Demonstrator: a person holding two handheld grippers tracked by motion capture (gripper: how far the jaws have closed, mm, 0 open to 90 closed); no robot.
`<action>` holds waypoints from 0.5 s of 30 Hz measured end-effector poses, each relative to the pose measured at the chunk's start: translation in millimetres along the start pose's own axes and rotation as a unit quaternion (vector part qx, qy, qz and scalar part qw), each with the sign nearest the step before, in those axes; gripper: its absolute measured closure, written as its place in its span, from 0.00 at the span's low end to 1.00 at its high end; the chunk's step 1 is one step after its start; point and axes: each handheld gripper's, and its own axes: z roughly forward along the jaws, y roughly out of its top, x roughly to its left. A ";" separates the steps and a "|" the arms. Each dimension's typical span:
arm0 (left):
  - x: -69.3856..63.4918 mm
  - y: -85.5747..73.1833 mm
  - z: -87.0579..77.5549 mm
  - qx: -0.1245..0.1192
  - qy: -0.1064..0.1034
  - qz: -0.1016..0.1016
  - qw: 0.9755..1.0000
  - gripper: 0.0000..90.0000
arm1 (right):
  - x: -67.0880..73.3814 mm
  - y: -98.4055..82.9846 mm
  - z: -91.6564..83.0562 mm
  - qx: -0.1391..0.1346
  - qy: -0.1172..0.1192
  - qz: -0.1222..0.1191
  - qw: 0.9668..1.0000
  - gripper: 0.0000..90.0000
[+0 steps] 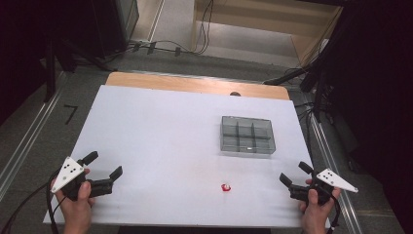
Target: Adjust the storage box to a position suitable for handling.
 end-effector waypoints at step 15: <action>-20.6 16.7 6.4 0.012 -0.009 0.039 0.999 0.00 | 0.5 9.0 -0.2 0.009 0.003 0.007 1.000 0.00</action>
